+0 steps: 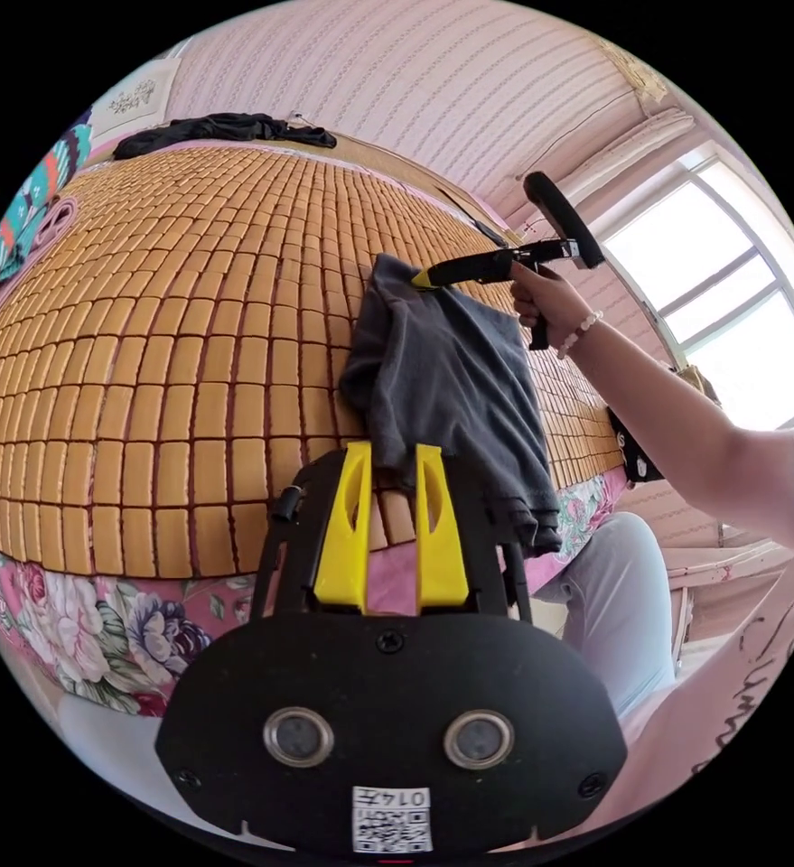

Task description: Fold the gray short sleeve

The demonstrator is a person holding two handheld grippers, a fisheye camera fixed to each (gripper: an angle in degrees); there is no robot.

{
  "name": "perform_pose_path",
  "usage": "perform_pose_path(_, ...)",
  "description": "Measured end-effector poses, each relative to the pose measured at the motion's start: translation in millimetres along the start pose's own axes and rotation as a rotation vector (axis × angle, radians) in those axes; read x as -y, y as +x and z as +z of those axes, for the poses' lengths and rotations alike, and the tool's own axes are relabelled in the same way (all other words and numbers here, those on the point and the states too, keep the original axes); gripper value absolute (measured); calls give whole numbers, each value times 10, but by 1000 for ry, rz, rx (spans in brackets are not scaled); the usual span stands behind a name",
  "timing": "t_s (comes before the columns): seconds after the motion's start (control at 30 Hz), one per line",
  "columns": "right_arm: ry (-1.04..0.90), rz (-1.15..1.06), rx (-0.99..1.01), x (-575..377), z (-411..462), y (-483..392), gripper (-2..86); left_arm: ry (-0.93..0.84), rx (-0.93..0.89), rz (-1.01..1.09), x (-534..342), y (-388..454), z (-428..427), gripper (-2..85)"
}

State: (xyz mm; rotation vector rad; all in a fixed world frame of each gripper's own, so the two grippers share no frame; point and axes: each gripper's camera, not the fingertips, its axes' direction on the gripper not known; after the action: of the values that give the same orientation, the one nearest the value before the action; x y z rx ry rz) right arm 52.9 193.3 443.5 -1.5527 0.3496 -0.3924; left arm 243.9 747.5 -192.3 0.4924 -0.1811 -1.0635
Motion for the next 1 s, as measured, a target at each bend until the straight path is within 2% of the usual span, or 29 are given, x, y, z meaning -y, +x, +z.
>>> perform_pose_path(0.07,65,-11,1,-60,-62,-73,90,10,12,16,7,8,12,56)
perform_pose_path(0.17,-40,-41,44,-22,64,-132,50,18,3,22,6,-11,2,45)
perform_pose_path(0.27,-14,-65,54,-65,3,-202,27,13,-1,38,11,2,-16,39)
perform_pose_path(0.4,12,-55,65,-170,-60,-191,61,12,-22,46,8,-11,-38,39)
perform_pose_path(0.47,-75,-40,40,-176,86,-185,128,13,-65,5,9,-68,-55,43)
perform_pose_path(0.53,-114,-72,55,-200,200,-265,124,14,-92,-5,7,-87,-70,47)
perform_pose_path(0.7,-68,-177,47,-376,244,-544,66,27,-88,10,-12,-67,-89,40)
perform_pose_path(0.8,24,-129,111,-579,136,-520,47,16,-73,8,-3,-57,-159,24)
perform_pose_path(1.0,423,18,188,-1516,-480,-431,33,164,-94,136,130,187,-747,7)
